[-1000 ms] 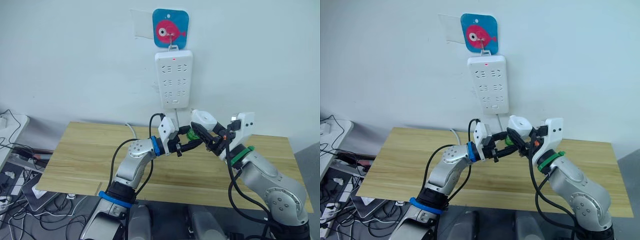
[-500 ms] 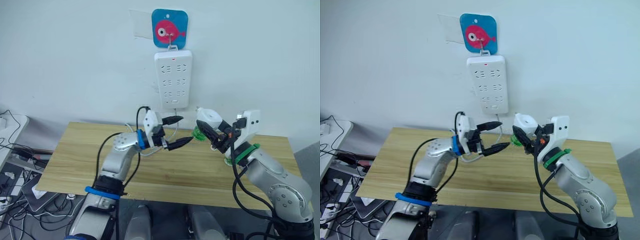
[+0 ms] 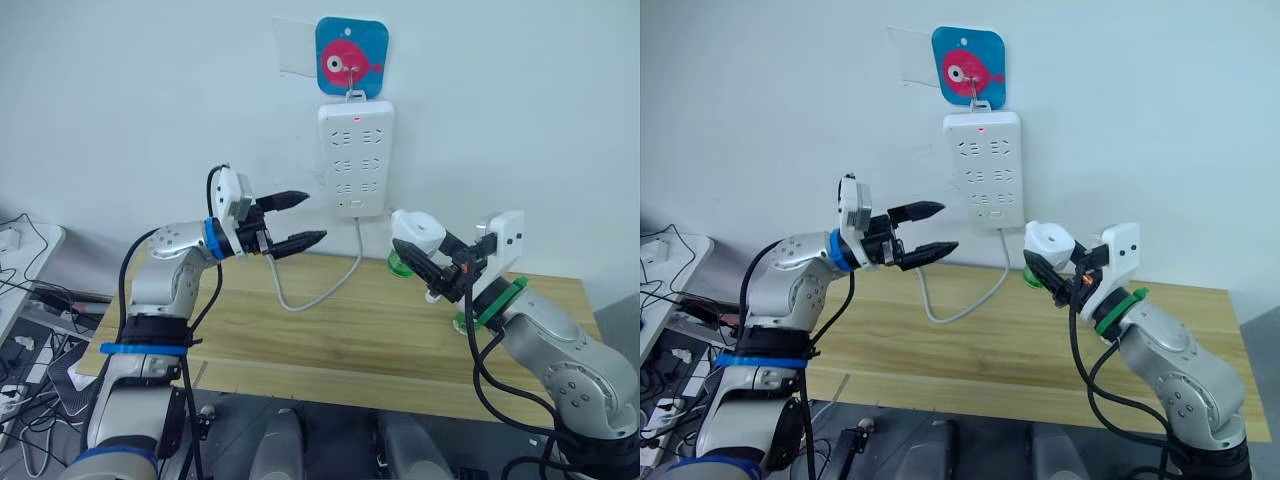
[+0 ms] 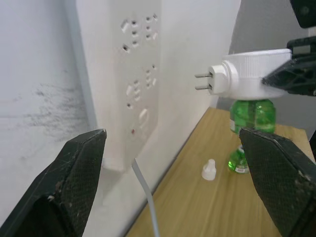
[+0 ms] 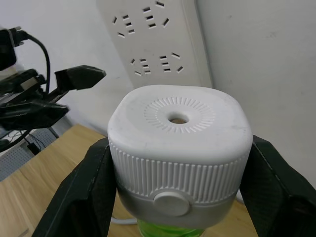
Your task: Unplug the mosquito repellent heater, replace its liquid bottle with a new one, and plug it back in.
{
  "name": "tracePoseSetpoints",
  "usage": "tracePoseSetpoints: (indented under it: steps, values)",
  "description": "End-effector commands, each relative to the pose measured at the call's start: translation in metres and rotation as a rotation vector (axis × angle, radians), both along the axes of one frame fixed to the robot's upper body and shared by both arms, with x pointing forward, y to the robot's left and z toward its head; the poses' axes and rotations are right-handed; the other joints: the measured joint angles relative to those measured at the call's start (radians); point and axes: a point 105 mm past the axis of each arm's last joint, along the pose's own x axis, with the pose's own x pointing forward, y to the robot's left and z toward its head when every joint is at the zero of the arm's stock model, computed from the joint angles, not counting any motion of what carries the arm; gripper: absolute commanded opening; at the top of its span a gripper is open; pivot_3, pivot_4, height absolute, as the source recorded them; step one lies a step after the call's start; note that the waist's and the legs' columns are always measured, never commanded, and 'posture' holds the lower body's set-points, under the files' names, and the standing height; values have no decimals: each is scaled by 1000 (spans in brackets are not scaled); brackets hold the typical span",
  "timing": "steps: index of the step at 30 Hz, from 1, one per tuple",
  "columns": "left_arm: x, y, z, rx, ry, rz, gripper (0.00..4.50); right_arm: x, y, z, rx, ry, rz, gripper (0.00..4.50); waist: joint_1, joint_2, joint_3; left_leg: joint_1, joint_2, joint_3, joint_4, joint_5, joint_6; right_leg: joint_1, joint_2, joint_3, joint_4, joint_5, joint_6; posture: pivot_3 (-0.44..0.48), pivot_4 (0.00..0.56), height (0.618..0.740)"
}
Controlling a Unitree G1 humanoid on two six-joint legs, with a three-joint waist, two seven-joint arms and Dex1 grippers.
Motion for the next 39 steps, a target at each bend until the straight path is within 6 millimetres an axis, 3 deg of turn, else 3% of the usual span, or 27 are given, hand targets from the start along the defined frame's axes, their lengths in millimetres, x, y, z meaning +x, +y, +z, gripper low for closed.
tracePoseSetpoints:
  steps: [1, 8, 14, 17, 25, 39]
  values:
    - [15, -10, 9, 18, -50, -20, 4500, 0, 4, 15, 7, -74, 18, 3008, 2, 0, 0, 0, 0, 0, 0, 0, 0, 0, 0, 0, 0, 0, 0, -24, 230, 740]
    - [40, -22, 20, 27, -85, -10, 4500, 3, 6, 20, 13, -93, 2, 3008, -5, 0, 0, -3, 0, 0, -1, 0, 0, -1, 0, -1, -2, 0, 0, -55, 224, 740]
    - [39, -33, 26, 26, -86, -89, 4500, 2, 8, 22, 14, -102, -4, 3008, -2, 0, 0, -4, -1, -3, 5, 0, 0, -1, 0, -2, 1, 0, 0, -76, 214, 740]
    - [35, -36, 28, 17, -75, -137, 3930, 2, 11, 23, 11, -107, 2, 3008, -5, 0, 0, -5, -1, -3, 6, 0, 0, -1, 0, -2, 2, 1, 1, -77, 210, 740]
    - [36, -36, 32, -3, -69, -141, 1363, 1, 21, 23, 11, -111, 13, 3008, -22, 0, 0, -5, -1, -3, 3, 0, 0, -2, 0, -3, 1, 0, 0, -71, 203, 740]
    - [36, -40, 33, -9, -78, -140, 1301, 12, 34, 30, 30, -128, -2, 3008, -22, 0, 0, -6, -1, -4, 4, 0, 0, -2, 0, -3, 2, 0, 0, -67, 189, 740]
